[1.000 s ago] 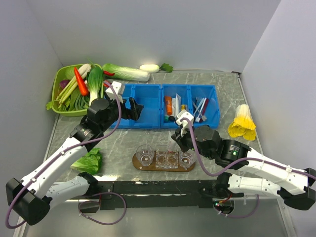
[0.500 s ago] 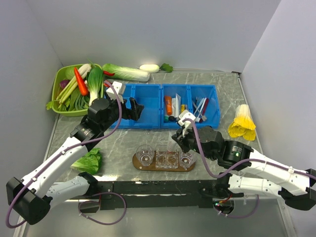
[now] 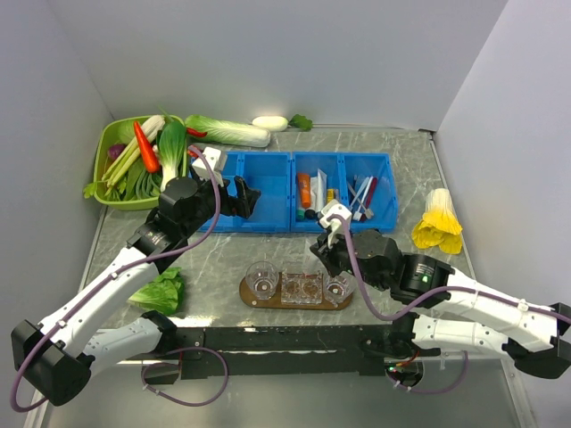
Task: Prepare toiletry sets of a toothbrush and toothpaste on the tray
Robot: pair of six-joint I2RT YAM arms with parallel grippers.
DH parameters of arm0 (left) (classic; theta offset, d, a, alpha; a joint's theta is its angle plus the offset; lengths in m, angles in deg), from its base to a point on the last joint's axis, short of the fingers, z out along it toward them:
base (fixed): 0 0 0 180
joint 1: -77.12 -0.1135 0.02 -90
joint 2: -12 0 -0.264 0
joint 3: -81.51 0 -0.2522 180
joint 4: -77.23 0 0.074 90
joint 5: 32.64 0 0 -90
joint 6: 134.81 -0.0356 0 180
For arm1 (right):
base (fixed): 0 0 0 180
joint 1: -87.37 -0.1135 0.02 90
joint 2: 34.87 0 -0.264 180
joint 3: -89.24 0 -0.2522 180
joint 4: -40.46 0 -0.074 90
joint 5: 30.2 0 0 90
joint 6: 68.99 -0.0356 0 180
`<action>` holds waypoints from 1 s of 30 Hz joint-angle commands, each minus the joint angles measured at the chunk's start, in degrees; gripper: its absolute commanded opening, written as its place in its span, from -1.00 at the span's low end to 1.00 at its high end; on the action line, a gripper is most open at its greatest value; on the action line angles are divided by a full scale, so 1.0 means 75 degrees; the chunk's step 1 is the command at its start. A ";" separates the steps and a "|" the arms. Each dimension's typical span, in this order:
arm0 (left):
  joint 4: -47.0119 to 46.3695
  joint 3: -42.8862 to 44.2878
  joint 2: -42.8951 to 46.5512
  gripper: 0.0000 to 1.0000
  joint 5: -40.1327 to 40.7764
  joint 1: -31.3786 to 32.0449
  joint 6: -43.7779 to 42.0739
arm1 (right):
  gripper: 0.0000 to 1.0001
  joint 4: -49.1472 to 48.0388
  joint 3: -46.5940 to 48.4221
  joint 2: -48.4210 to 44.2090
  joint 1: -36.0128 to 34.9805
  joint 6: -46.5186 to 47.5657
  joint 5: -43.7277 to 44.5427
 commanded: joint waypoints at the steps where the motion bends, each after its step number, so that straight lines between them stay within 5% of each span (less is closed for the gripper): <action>1: -0.0218 0.0026 -0.0021 0.99 -0.0094 -0.0013 0.0019 | -1.00 -0.0333 -0.0064 0.0099 -0.0089 0.0009 0.0248; 30: -0.0230 0.0038 -0.0162 0.99 -0.0106 -0.0013 0.0019 | -1.00 -0.0954 -0.0697 0.0099 -0.0089 -0.0026 0.0295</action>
